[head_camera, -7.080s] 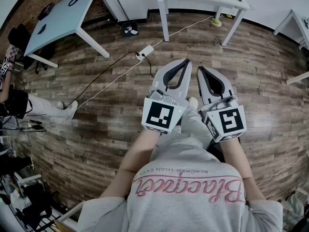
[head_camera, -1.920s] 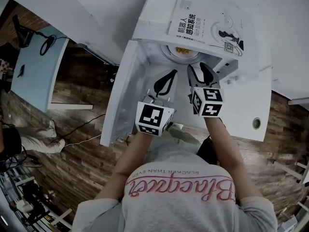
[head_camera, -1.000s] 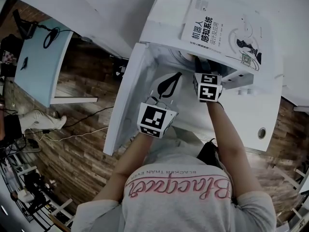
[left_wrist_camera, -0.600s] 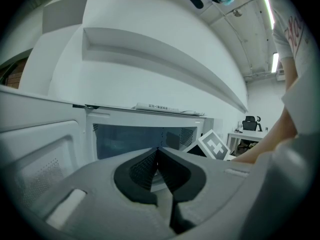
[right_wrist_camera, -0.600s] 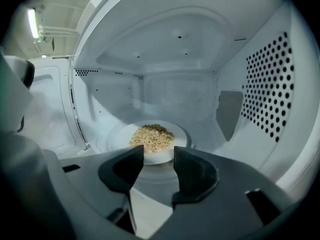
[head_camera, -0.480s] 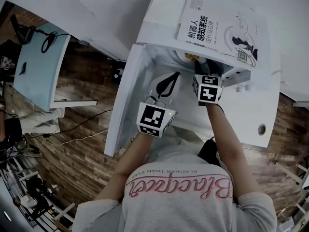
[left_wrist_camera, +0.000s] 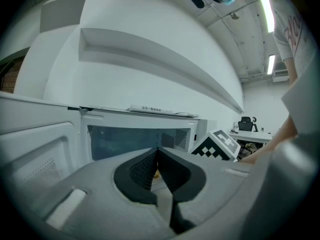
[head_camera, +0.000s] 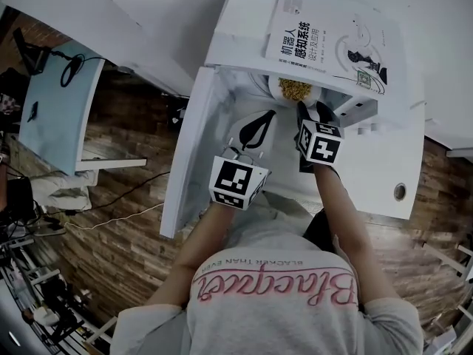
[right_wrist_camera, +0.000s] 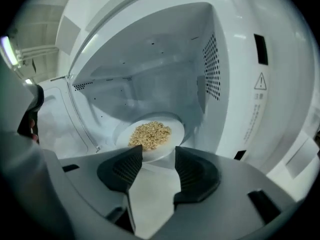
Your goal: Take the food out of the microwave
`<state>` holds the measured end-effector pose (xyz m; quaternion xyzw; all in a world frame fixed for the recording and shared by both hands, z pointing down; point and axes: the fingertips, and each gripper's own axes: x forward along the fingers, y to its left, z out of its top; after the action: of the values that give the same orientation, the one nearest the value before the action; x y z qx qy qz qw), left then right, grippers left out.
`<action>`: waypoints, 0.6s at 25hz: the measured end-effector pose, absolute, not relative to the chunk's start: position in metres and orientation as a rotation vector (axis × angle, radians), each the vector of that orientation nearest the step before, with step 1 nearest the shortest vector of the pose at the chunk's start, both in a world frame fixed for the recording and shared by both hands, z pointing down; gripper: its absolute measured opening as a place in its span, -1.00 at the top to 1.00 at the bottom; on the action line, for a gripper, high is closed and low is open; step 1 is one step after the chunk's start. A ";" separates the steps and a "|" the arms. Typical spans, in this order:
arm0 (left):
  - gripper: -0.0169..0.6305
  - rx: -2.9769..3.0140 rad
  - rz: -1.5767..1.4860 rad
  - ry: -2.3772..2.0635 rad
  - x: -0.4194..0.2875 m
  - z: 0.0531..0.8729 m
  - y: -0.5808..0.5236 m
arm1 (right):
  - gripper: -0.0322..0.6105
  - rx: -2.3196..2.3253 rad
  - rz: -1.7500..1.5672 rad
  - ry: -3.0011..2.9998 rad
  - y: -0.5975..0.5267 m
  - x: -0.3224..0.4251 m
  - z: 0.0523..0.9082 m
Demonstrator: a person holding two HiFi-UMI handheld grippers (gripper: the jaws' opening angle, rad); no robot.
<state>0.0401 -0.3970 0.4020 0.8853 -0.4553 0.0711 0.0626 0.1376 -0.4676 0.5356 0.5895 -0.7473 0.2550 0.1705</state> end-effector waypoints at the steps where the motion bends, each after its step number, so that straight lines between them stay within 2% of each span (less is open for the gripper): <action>1: 0.93 2.677 0.217 -1.373 0.040 0.402 -0.396 | 0.28 1.677 0.777 -2.132 -0.467 0.137 0.537; 5: 0.93 2.673 0.222 -1.374 0.039 0.403 -0.394 | 0.28 1.722 1.075 -2.133 -0.470 0.140 0.545; 8: 0.93 2.669 0.226 -1.377 0.036 0.404 -0.393 | 0.33 1.743 1.153 -2.143 -0.471 0.141 0.546; 11: 0.93 2.661 0.227 -1.377 0.033 0.405 -0.392 | 0.53 1.733 1.336 -2.159 -0.470 0.138 0.548; 15: 0.93 2.665 0.228 -1.368 0.034 0.405 -0.391 | 0.67 1.690 1.650 -2.167 -0.471 0.128 0.548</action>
<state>0.0336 -0.3914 0.4054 0.8850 -0.4542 0.0756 0.0687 0.1277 -0.4713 0.5482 0.5269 -0.6757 0.5145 -0.0320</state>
